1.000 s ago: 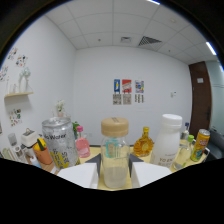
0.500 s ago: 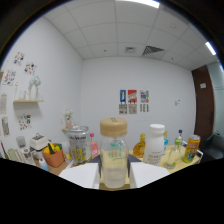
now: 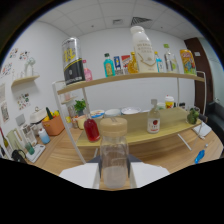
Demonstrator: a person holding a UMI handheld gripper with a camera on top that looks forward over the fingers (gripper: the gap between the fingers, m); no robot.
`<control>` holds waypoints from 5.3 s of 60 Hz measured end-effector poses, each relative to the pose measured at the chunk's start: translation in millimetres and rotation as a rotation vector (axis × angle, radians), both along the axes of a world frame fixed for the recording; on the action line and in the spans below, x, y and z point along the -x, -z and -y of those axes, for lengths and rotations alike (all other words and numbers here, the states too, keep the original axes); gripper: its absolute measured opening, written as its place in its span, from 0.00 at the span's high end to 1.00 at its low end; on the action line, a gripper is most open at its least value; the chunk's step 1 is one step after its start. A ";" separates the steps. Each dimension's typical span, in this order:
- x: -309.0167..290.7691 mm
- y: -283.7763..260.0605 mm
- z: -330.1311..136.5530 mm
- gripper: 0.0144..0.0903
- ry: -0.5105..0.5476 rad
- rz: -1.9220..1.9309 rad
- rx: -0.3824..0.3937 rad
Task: Make me a cup of Mount Fuji.
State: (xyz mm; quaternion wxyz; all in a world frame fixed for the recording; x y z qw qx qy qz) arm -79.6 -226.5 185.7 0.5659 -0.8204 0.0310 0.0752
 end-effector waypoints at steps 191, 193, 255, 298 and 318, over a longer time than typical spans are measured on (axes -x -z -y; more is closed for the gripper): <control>23.7 61.2 44.2 0.07 -0.129 0.034 0.161; 20.3 47.1 48.4 0.07 -0.132 0.045 0.152; -109.6 -236.5 -81.7 0.07 0.052 0.110 -0.189; -105.4 -249.1 -93.8 0.56 -0.004 0.132 -0.240; -144.6 -159.5 -17.8 0.56 -0.022 0.094 -0.175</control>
